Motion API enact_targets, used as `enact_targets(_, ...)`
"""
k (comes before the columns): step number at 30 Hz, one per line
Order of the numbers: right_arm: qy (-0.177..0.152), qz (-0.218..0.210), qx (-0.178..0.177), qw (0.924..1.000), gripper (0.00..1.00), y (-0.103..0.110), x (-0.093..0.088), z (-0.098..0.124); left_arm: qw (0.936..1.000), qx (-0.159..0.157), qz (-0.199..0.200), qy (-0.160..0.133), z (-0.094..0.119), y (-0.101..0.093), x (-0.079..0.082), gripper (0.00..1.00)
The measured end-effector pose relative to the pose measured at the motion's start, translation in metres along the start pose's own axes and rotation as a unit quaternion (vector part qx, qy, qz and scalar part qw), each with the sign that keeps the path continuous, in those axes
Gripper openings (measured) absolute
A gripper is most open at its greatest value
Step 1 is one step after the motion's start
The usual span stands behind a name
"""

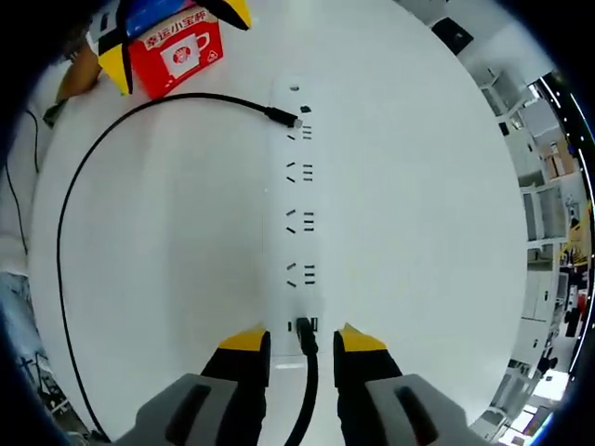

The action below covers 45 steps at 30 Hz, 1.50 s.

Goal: Find the data cable on the table. Grasp the USB connector end of the cable and insert it into the USB port on the table

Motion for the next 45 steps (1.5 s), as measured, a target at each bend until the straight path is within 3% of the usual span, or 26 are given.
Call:
enact_targets(3, -0.001, -0.01, -0.011, 0.9999, 0.3, -0.004, -0.005, 0.003, 1.0, 0.0, 0.0, 0.0, 0.0, 0.0, 0.0, 0.63)
enact_targets(14, -0.056, -0.063, -0.045, 0.9954, 0.33, -0.001, -0.016, 0.019, 1.0, 0.0, -0.001, -0.003, -0.001, -0.001, 0.0, 0.63)
enact_targets(17, -0.084, -0.084, -0.064, 0.9908, 0.35, -0.001, -0.018, 0.024, 1.0, 0.0, -0.001, -0.004, -0.001, -0.001, 0.0, 0.63)
enact_targets(24, -0.113, -0.122, -0.105, 0.9804, 0.34, 0.001, -0.03, 0.035, 1.0, 0.0, -0.001, -0.007, 0.0, -0.001, 0.0, 0.63)
enact_targets(32, -0.188, -0.188, -0.162, 0.9503, 0.34, 0.015, -0.044, 0.044, 1.0, -0.001, -0.001, -0.006, 0.0, 0.0, 0.0, 0.63)
enact_targets(36, -0.227, -0.236, -0.178, 0.9279, 0.33, 0.026, -0.054, 0.049, 1.0, -0.001, -0.001, -0.006, 0.0, 0.0, 0.0, 0.63)
enact_targets(38, -0.229, -0.239, -0.181, 0.9261, 0.33, 0.031, -0.057, 0.05, 1.0, 0.0, -0.001, -0.007, 0.0, 0.001, 0.0, 0.63)
enact_targets(41, -0.257, -0.275, -0.203, 0.904, 0.32, 0.04, -0.061, 0.055, 1.0, 0.0, -0.001, -0.006, 0.0, 0.001, 0.0, 0.63)
enact_targets(43, -0.265, -0.277, -0.22, 0.897, 0.32, 0.046, -0.064, 0.058, 1.0, 0.0, -0.001, -0.007, 0.001, 0.001, 0.0, 0.63)
enact_targets(45, -0.28, -0.295, -0.235, 0.8827, 0.32, 0.052, -0.065, 0.062, 1.0, 0.0, -0.001, -0.007, 0.001, 0.001, -0.001, 0.63)
Point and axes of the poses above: the point that each gripper's makers call its tool centre point, and the gripper's own axes: z roughly backward along the fingers, y roughly to its left, x roughly out of its top, the point moved 9 cm from there along z, roughly backward along the fingers, and after that the axes turned 7 degrees about -x, right-handed, at the moved point
